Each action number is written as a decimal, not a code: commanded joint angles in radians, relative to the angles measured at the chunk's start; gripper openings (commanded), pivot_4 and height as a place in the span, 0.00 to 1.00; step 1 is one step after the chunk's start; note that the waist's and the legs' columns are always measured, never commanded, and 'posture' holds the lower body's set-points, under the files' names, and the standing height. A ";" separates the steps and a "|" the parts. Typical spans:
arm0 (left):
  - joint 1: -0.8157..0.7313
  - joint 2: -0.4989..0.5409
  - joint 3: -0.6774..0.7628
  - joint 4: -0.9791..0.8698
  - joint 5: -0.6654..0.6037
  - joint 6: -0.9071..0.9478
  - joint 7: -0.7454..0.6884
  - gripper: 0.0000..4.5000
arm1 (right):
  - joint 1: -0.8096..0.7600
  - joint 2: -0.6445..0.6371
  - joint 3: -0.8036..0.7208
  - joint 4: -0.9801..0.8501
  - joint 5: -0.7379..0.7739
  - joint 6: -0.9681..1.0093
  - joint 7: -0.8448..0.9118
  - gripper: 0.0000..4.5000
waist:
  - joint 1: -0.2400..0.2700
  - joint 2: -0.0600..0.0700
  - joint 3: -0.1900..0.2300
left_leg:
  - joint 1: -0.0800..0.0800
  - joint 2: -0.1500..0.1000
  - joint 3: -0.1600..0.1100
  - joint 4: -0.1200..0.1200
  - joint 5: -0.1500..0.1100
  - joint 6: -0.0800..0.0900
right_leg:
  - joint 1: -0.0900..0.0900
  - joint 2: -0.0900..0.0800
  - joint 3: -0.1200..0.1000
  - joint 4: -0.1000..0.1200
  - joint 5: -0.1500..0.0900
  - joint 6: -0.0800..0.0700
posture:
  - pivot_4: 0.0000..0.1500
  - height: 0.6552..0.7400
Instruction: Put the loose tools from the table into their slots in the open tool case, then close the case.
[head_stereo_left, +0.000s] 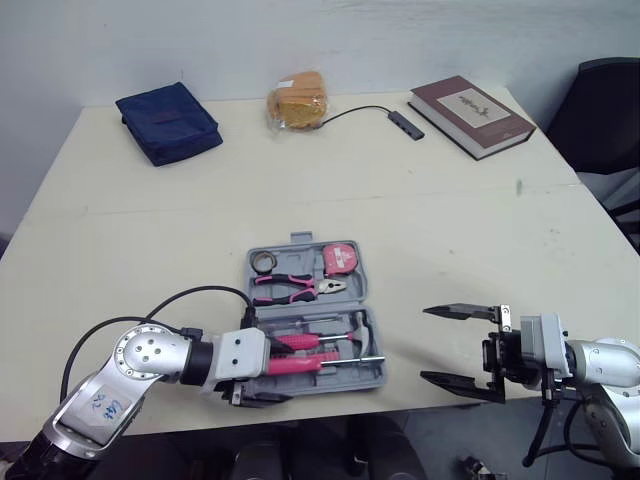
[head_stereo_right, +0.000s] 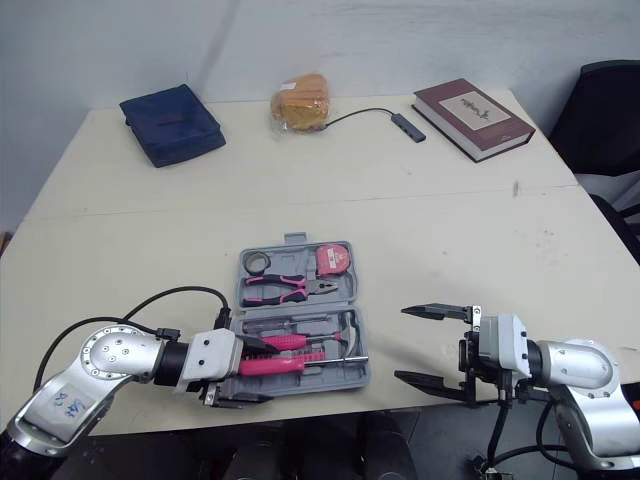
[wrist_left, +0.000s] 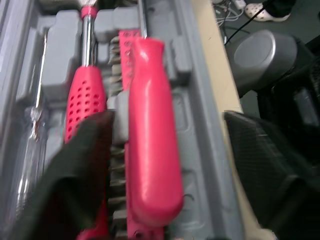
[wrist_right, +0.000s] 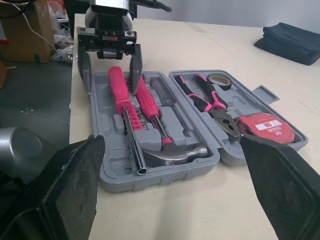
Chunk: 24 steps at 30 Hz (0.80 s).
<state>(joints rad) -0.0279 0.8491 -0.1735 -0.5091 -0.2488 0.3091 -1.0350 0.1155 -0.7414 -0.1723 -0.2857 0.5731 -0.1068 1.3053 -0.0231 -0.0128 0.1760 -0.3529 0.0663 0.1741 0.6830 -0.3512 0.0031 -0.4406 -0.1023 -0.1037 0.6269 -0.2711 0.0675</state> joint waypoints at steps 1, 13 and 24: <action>-0.005 -0.021 0.018 -0.013 -0.019 0.006 0.019 0.31 | -0.002 -0.007 -0.025 -0.028 0.012 -0.002 -0.008 1.00 | 0.000 0.000 0.000 | 0.000 0.000 0.000 0.000 0.000 0.000 | 0.000 0.000 0.000 0.000 0.000 0.000 | 1.00 1.00; -0.001 -0.019 0.075 -0.030 -0.085 0.007 -0.006 0.12 | -0.004 -0.006 -0.012 -0.030 0.011 0.000 -0.014 1.00 | 0.001 0.000 0.000 | 0.000 0.000 0.000 0.000 0.000 0.000 | 0.000 0.000 0.000 0.000 0.000 0.000 | 1.00 1.00; 0.057 0.042 0.060 -0.114 -0.048 0.149 0.044 0.12 | 0.003 -0.010 -0.009 -0.033 0.015 0.010 -0.004 1.00 | 0.001 0.000 0.000 | 0.000 0.000 0.000 0.000 0.000 0.000 | 0.000 0.000 0.000 0.000 0.000 0.000 | 1.00 1.00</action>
<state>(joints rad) 0.0227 0.8811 -0.1079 -0.5882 -0.3073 0.4473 -1.0044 0.1225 -0.7429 -0.1696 -0.2863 0.5735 -0.0981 1.2976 -0.0224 -0.0128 0.1760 -0.3527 0.0661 0.1739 0.6831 -0.3509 0.0033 -0.4405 -0.1025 -0.1037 0.6272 -0.2711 0.0676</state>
